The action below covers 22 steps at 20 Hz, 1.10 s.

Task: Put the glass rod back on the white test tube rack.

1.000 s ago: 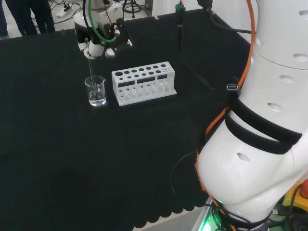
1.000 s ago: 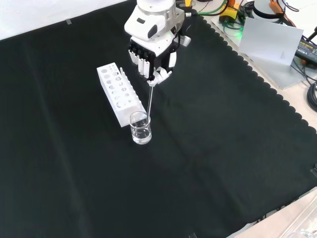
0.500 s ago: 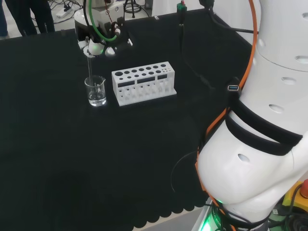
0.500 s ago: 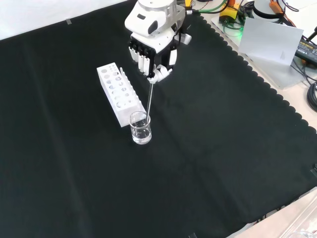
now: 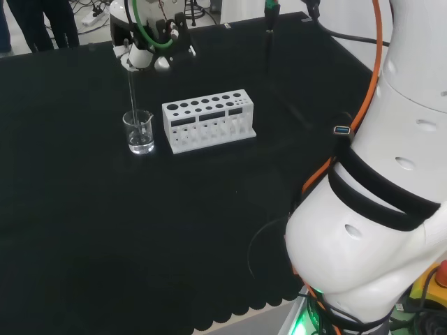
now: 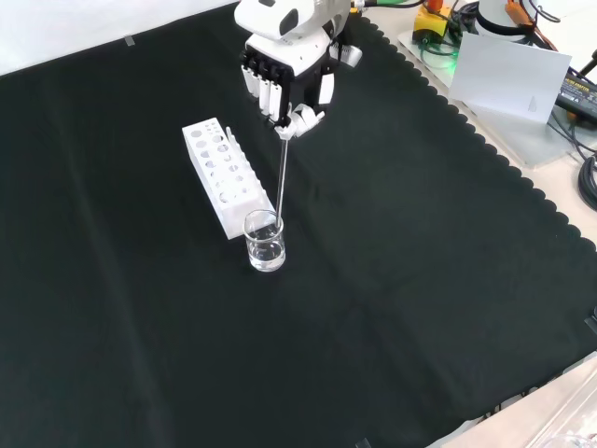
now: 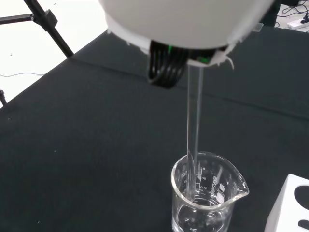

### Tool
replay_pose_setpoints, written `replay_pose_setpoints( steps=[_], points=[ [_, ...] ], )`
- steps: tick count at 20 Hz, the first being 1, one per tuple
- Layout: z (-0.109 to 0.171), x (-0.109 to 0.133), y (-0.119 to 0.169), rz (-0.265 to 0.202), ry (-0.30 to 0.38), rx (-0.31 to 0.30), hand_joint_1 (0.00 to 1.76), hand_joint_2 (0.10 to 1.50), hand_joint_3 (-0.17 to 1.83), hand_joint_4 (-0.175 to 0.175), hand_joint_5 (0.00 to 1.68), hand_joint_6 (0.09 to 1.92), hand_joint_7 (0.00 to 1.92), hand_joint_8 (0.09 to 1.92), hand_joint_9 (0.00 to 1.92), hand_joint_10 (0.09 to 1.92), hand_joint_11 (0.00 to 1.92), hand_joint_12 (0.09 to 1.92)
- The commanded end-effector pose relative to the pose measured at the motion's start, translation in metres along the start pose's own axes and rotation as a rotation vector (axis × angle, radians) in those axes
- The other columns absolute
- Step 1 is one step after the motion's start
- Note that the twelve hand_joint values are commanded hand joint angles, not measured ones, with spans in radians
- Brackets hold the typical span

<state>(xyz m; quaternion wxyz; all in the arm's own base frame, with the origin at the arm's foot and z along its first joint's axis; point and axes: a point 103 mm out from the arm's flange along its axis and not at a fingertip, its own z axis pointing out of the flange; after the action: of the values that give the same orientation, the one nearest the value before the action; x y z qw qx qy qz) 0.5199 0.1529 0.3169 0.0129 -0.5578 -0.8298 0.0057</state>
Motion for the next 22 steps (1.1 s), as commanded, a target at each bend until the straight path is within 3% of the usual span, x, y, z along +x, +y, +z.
replay_pose_setpoints(
  steps=[1, 4, 9, 13, 16, 20, 22],
  points=[
    [-0.023, -0.011, -0.006, 0.04, -0.002, -0.009, 1.33, 0.47, 0.95, -0.175, 1.32, 0.58, 1.38, 0.8, 1.75, 0.71, 1.71, 0.74],
    [-0.033, -0.024, -0.01, 0.065, -0.003, -0.015, 1.33, 0.48, 0.94, -0.175, 1.33, 0.66, 1.37, 0.7, 1.75, 0.71, 1.71, 0.74],
    [-0.047, -0.045, -0.016, 0.107, -0.011, -0.036, 1.33, 0.48, 0.94, -0.175, 1.33, 0.68, 1.37, 0.69, 1.75, 0.71, 1.71, 0.74],
    [-0.057, -0.061, -0.02, 0.135, -0.004, -0.048, 1.34, 0.47, 0.96, -0.175, 1.31, 0.54, 1.38, 0.85, 1.75, 0.71, 1.71, 0.74],
    [-0.069, -0.072, -0.024, 0.157, -0.015, -0.05, 1.34, 0.47, 0.96, -0.175, 1.32, 0.53, 1.38, 0.86, 1.75, 0.71, 1.71, 0.74],
    [-0.073, -0.096, -0.029, 0.199, -0.011, -0.056, 1.33, 0.48, 0.94, -0.175, 1.33, 0.66, 1.37, 0.7, 1.75, 0.71, 1.71, 0.74],
    [-0.074, -0.107, -0.031, 0.22, -0.014, -0.056, 1.33, 0.47, 0.95, -0.175, 1.32, 0.58, 1.38, 0.81, 1.75, 0.71, 1.71, 0.74]
  ],
)
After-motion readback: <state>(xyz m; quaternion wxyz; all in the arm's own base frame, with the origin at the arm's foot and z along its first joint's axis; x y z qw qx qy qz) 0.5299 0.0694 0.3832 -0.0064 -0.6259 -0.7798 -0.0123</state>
